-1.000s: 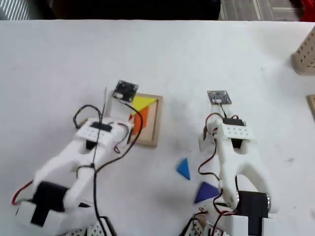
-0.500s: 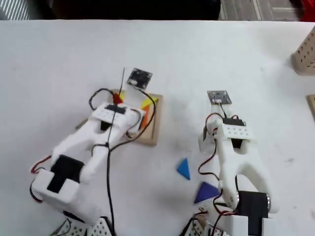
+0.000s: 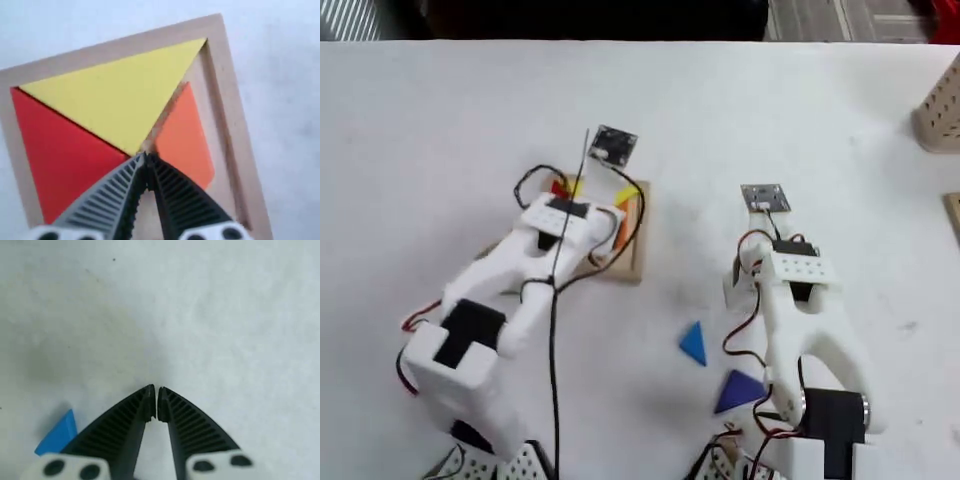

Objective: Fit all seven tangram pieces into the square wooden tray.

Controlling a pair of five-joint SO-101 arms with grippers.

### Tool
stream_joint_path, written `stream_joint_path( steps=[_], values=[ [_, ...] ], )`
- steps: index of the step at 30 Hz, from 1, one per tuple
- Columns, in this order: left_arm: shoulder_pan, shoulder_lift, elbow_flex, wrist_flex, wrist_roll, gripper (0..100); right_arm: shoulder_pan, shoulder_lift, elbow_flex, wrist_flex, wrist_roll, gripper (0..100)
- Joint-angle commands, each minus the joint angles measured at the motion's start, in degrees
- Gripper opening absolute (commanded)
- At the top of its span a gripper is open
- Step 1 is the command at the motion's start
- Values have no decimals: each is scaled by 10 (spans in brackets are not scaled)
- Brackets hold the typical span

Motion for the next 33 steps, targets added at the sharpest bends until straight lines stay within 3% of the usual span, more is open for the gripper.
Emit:
stream_joint_path(
  steps=[1,17,26,33],
  values=[
    [21,-3,-47,-11,6,21,-3,-26,-3,-6,9,25],
    [29,-19,-73,17,3,20,-4,-23,-4,-7,9,25],
    [72,-157,81,-28,2,20,-4,-23,-4,-7,9,25],
    [64,-185,176,11,5,20,-3,-22,-4,-7,9,25]
  ],
)
